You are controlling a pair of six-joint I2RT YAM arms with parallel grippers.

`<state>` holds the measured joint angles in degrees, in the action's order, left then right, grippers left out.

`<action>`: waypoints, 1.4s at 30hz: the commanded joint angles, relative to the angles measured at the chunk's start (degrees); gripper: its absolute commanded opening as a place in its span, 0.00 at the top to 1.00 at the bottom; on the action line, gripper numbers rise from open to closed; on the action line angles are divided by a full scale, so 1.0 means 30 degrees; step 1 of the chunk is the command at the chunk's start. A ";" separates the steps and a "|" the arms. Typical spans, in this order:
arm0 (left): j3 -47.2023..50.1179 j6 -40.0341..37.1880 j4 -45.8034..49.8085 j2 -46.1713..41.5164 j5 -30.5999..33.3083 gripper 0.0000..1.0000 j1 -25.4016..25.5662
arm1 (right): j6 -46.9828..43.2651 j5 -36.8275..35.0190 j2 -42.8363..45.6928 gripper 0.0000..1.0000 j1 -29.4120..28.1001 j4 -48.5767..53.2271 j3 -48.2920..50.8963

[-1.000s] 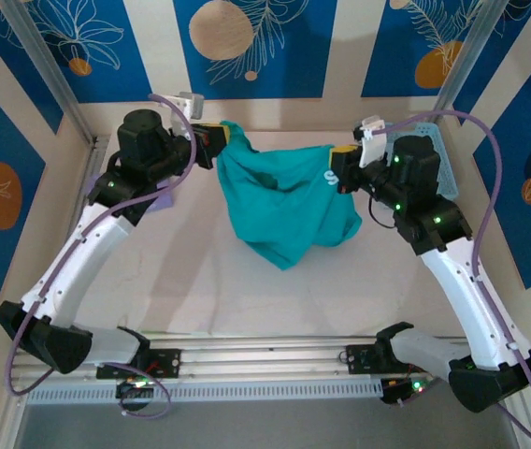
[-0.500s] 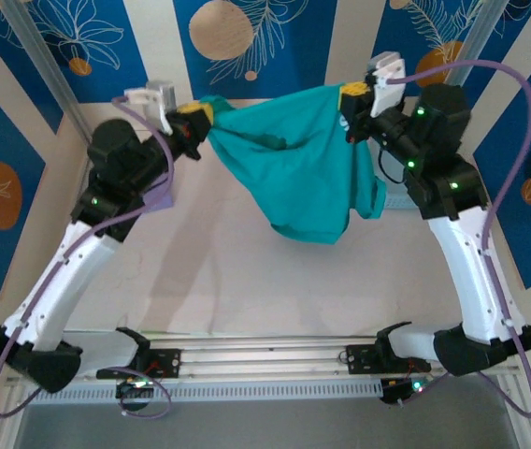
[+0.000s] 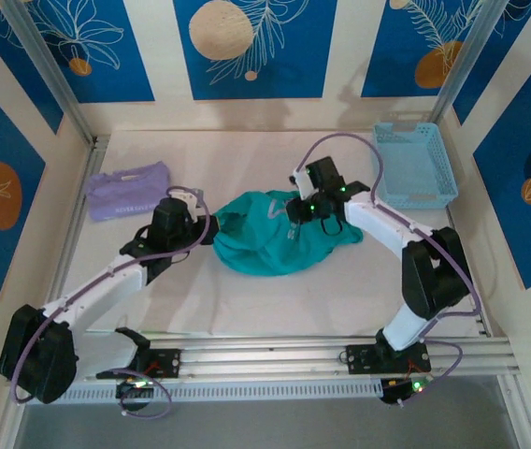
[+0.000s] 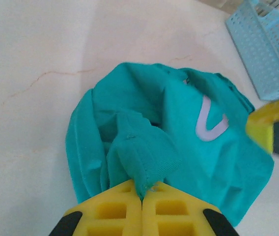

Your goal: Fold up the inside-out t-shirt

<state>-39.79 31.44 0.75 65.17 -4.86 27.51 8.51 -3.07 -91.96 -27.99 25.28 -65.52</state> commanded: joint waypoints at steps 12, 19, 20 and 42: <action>-0.0477 -0.0343 -0.0349 -0.0811 -0.0548 1.00 -0.0060 | 0.3769 -0.2833 0.2101 0.43 -0.5338 -0.4101 0.4995; -0.0448 -0.0647 0.0235 -0.1038 0.0061 1.00 -0.0061 | 0.2428 -0.3800 -0.1215 0.64 -0.4945 -0.6571 0.3235; -0.0376 -0.0612 0.0448 -0.1039 0.0507 1.00 -0.0095 | 0.2230 -0.3908 -0.1118 0.77 -0.4761 -0.6395 0.3073; -0.1273 -0.7691 0.1344 0.1583 0.1432 0.29 0.2696 | 0.2069 0.3690 0.4087 1.00 -0.1379 -0.4296 0.4319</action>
<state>-42.35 14.20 8.95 68.29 5.23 34.13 15.18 5.63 -79.88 -32.56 11.18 -52.25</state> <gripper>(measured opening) 0.705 0.066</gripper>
